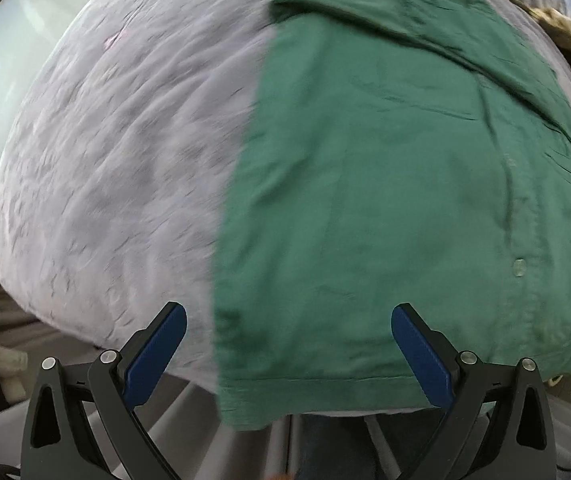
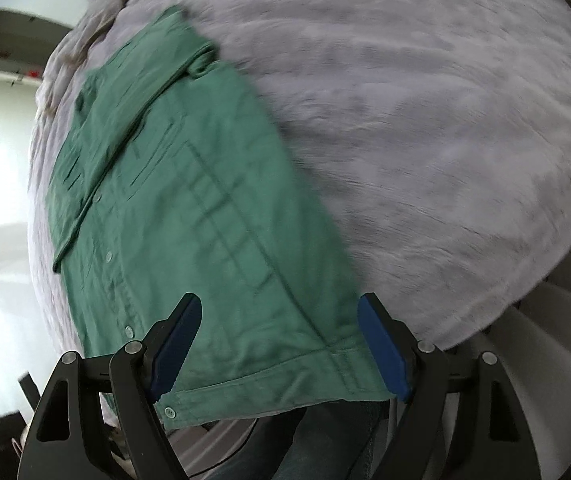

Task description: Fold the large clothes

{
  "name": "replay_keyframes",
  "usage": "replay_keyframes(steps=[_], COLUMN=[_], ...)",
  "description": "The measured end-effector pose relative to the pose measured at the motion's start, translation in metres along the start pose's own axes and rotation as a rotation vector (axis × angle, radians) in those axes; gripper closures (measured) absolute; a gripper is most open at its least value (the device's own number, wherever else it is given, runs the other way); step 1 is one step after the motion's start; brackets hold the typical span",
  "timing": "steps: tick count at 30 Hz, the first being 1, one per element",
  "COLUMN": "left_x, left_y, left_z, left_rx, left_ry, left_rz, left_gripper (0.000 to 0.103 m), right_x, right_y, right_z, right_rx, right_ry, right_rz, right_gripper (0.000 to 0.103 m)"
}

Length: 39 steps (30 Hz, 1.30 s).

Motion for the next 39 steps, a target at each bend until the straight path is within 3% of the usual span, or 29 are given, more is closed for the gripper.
replay_keyframes(steps=[4, 10, 13, 16, 19, 23, 24, 29, 34, 39], left_x=[-0.011, -0.040, -0.055, -0.064, -0.060, -0.054, -0.056, -0.046, -0.045, -0.040], left_y=[-0.021, -0.007, 0.001, 0.005, 0.008, 0.002, 0.001, -0.007, -0.005, -0.001], left_z=[0.010, 0.020, 0.027, 0.036, 0.044, 0.044, 0.045, 0.062, 0.066, 0.062], left_rx=[-0.034, -0.199, -0.223, -0.194, -0.197, -0.224, -0.224, -0.210, -0.219, -0.230], left_ry=[-0.038, -0.092, -0.121, -0.123, -0.132, -0.136, -0.139, -0.147, -0.165, -0.153], left_rz=[-0.005, 0.002, 0.014, 0.043, 0.050, 0.034, 0.034, 0.050, 0.032, 0.024], left_gripper=[0.000, 0.000, 0.000, 0.000, 0.000, 0.000, 0.000, 0.000, 0.000, 0.000], right_x=[-0.003, -0.018, -0.026, -0.029, -0.031, -0.035, -0.037, -0.046, -0.051, -0.049], right_y=[0.017, 0.032, 0.035, 0.030, 0.013, -0.024, -0.028, -0.027, -0.026, -0.037], right_z=[0.003, 0.023, 0.034, 0.037, 0.032, 0.022, 0.023, 0.049, 0.059, 0.053], right_rx=[-0.035, -0.021, 0.006, 0.045, 0.154, 0.413, 0.434, 0.329, 0.330, 0.398], right_ry=[0.004, -0.057, -0.090, -0.100, -0.108, -0.126, -0.134, -0.194, -0.205, -0.209], right_rz=[0.018, 0.023, 0.031, 0.031, 0.031, 0.031, 0.026, -0.016, 0.008, 0.006], right_gripper=[0.020, 0.020, 0.020, 0.019, 0.019, 0.019, 0.019, 0.019, 0.019, 0.019])
Point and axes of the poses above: each gripper's, at about its wrist camera, not at the fingertips, and z roughly the way its jaws point, y to its right, x to its top, the point moved 9 cm from there along z, roughly the way its jaws point, and after that the axes turned 5 degrees about -z, right-handed, at the moved point
